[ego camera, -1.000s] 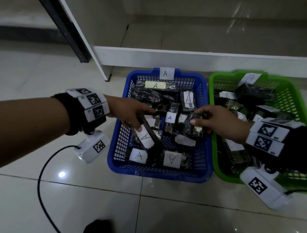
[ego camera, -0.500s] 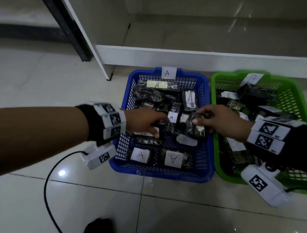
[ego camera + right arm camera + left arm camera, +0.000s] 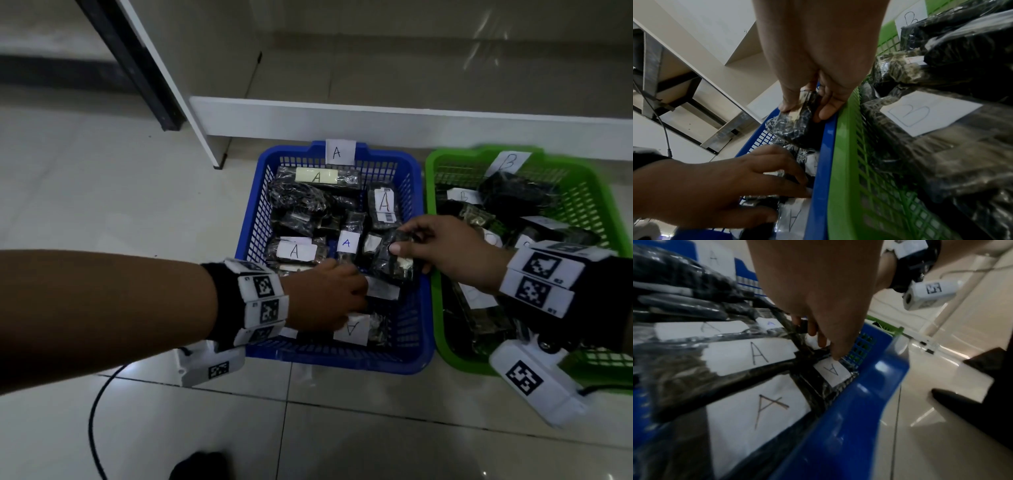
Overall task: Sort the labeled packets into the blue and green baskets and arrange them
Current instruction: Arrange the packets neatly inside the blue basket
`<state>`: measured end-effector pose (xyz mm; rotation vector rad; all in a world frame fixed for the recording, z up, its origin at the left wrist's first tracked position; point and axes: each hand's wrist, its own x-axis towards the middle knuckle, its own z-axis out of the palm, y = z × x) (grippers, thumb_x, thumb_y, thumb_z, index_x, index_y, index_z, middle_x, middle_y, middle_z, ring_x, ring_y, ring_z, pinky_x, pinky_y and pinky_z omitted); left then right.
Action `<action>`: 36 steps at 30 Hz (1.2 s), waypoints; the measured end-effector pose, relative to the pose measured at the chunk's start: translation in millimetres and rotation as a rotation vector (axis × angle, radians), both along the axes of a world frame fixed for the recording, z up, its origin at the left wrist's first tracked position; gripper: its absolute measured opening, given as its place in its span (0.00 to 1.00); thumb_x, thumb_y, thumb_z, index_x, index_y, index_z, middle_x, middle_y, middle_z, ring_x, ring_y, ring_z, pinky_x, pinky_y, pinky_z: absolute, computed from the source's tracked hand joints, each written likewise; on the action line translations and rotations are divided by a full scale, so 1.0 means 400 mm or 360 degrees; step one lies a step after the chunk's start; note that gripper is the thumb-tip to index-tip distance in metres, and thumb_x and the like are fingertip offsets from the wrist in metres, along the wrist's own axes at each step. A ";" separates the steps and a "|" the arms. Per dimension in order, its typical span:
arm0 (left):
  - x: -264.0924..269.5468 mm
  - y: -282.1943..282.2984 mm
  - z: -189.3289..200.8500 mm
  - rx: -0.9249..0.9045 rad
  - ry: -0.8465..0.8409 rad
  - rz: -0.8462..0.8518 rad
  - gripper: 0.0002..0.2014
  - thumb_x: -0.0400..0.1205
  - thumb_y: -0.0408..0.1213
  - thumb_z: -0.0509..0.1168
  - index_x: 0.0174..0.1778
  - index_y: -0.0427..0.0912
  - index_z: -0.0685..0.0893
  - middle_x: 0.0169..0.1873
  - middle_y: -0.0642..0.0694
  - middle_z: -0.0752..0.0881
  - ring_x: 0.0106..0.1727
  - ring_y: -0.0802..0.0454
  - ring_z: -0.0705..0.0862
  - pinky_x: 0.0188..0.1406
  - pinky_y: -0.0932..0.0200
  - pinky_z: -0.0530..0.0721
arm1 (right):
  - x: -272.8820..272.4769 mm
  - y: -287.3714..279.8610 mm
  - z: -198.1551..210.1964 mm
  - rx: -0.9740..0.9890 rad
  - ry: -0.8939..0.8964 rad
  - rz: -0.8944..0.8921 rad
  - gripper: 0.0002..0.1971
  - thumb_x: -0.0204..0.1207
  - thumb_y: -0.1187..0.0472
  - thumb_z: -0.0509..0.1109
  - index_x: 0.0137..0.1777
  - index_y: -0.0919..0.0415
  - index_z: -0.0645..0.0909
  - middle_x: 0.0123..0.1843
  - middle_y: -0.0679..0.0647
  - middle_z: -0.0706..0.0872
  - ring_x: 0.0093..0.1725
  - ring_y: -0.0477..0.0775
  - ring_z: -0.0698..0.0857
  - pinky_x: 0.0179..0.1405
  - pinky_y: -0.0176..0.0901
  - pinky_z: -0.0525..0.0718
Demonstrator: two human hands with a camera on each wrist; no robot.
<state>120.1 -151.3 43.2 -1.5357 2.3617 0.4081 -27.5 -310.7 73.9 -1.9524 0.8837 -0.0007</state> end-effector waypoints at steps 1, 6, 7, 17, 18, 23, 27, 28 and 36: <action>-0.013 -0.001 -0.009 0.0006 -0.0016 -0.0052 0.23 0.81 0.49 0.61 0.73 0.49 0.74 0.69 0.46 0.76 0.69 0.44 0.71 0.65 0.47 0.69 | 0.000 0.003 0.000 -0.0004 -0.0015 -0.0015 0.15 0.71 0.53 0.75 0.55 0.55 0.79 0.42 0.48 0.81 0.30 0.46 0.82 0.22 0.29 0.78; -0.068 -0.011 -0.040 0.0150 0.0009 0.0210 0.35 0.80 0.48 0.66 0.82 0.48 0.59 0.74 0.39 0.68 0.73 0.39 0.62 0.70 0.45 0.61 | -0.004 0.008 0.000 0.0019 -0.0024 -0.0038 0.14 0.72 0.53 0.75 0.56 0.53 0.78 0.43 0.47 0.79 0.34 0.46 0.81 0.26 0.33 0.78; -0.072 -0.014 -0.039 0.0179 0.0039 0.0285 0.36 0.79 0.46 0.66 0.82 0.49 0.58 0.73 0.38 0.67 0.73 0.39 0.61 0.70 0.45 0.60 | -0.003 0.007 -0.001 0.0023 -0.0021 -0.0034 0.14 0.72 0.53 0.74 0.56 0.54 0.78 0.43 0.47 0.80 0.34 0.46 0.81 0.26 0.32 0.78; -0.063 -0.036 -0.016 0.0317 0.0413 0.0492 0.34 0.79 0.41 0.68 0.80 0.49 0.62 0.72 0.43 0.73 0.71 0.42 0.66 0.69 0.48 0.62 | -0.001 -0.009 0.000 0.0111 0.0012 0.0003 0.12 0.79 0.56 0.67 0.56 0.63 0.82 0.45 0.61 0.88 0.34 0.62 0.86 0.40 0.50 0.85; -0.063 -0.034 -0.010 0.0348 0.0406 0.0407 0.33 0.79 0.40 0.67 0.80 0.50 0.63 0.73 0.42 0.71 0.72 0.42 0.66 0.70 0.48 0.65 | -0.002 -0.010 0.000 0.0141 0.0007 0.0000 0.12 0.79 0.57 0.67 0.57 0.64 0.82 0.43 0.63 0.88 0.35 0.66 0.86 0.41 0.53 0.85; -0.045 -0.012 0.008 0.0518 0.0580 0.0326 0.24 0.80 0.37 0.67 0.72 0.44 0.70 0.68 0.40 0.72 0.67 0.44 0.72 0.64 0.48 0.76 | -0.001 -0.012 0.010 0.0160 -0.0066 -0.0085 0.07 0.79 0.61 0.68 0.54 0.62 0.81 0.40 0.64 0.86 0.34 0.58 0.86 0.32 0.45 0.85; 0.001 -0.009 0.048 0.0488 0.1064 0.0770 0.20 0.75 0.30 0.69 0.59 0.46 0.71 0.51 0.47 0.79 0.46 0.52 0.78 0.36 0.64 0.79 | 0.013 -0.031 0.027 0.0139 -0.0171 -0.0240 0.06 0.78 0.59 0.69 0.51 0.59 0.82 0.45 0.60 0.88 0.42 0.59 0.86 0.40 0.52 0.87; 0.021 -0.012 0.061 0.0497 0.1123 0.0855 0.22 0.75 0.29 0.69 0.61 0.47 0.69 0.50 0.46 0.80 0.42 0.54 0.79 0.33 0.65 0.79 | 0.017 -0.034 0.031 0.0166 -0.0186 -0.0292 0.05 0.78 0.58 0.69 0.50 0.58 0.82 0.46 0.61 0.87 0.42 0.61 0.86 0.43 0.54 0.88; 0.175 -0.027 0.114 0.0880 0.1034 0.1193 0.22 0.74 0.37 0.75 0.62 0.55 0.79 0.57 0.45 0.85 0.55 0.42 0.85 0.56 0.44 0.86 | 0.020 -0.030 0.032 0.0083 -0.0125 -0.0211 0.08 0.77 0.57 0.70 0.52 0.60 0.82 0.46 0.60 0.88 0.36 0.55 0.85 0.37 0.47 0.85</action>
